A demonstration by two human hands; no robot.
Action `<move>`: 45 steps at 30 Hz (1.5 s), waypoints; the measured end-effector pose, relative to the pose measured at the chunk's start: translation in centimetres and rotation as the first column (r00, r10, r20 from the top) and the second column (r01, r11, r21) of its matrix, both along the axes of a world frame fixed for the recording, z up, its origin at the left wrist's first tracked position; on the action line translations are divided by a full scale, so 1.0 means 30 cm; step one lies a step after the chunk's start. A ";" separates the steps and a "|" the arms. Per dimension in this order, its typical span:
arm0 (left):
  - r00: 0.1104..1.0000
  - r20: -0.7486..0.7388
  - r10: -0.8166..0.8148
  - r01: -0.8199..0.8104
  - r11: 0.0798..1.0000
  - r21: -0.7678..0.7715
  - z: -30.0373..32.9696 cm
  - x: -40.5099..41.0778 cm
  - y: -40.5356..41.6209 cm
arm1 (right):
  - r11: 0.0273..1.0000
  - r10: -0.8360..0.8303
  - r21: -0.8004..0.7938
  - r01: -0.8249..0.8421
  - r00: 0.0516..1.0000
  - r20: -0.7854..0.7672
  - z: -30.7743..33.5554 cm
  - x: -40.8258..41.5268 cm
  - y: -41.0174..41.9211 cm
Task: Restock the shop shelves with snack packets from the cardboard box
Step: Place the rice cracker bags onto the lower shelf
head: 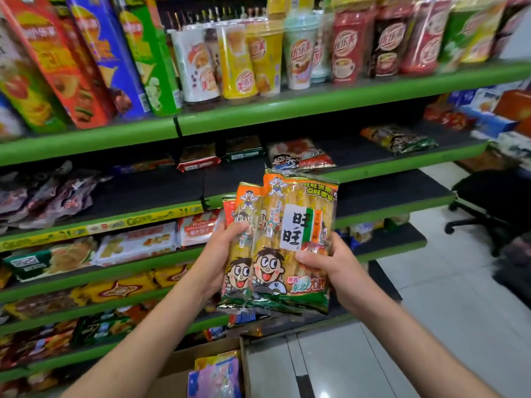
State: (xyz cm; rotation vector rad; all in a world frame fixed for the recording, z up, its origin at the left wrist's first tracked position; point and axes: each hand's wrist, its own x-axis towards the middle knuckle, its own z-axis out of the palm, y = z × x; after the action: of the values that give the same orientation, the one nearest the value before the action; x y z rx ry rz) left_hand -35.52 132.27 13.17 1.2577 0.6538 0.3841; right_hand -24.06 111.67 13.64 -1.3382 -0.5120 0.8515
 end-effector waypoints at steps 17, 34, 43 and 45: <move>0.983 0.087 -0.160 0.164 0.985 -0.045 -0.030 0.485 -0.006 | 0.969 -0.150 -0.149 0.197 0.949 0.276 0.033 0.311 0.063; 0.999 -0.033 -0.006 0.009 0.998 0.065 -0.009 0.899 -0.226 | 0.987 -0.119 -0.085 0.138 0.973 0.198 0.017 0.806 -0.134; 0.988 -0.072 0.133 -0.120 0.980 0.159 0.011 1.128 -0.454 | 0.994 0.076 -0.092 -0.058 0.976 0.204 0.050 1.096 -0.362; 0.984 -0.086 0.154 -0.135 0.971 0.199 0.010 1.161 -0.494 | 0.991 0.106 -0.101 -0.088 0.976 0.189 0.048 1.139 -0.399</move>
State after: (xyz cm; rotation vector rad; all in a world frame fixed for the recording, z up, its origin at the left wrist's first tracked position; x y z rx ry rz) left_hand -0.70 117.46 13.47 1.4246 0.8123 0.5168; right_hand 10.12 99.69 15.08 -1.5000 -0.7025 0.8362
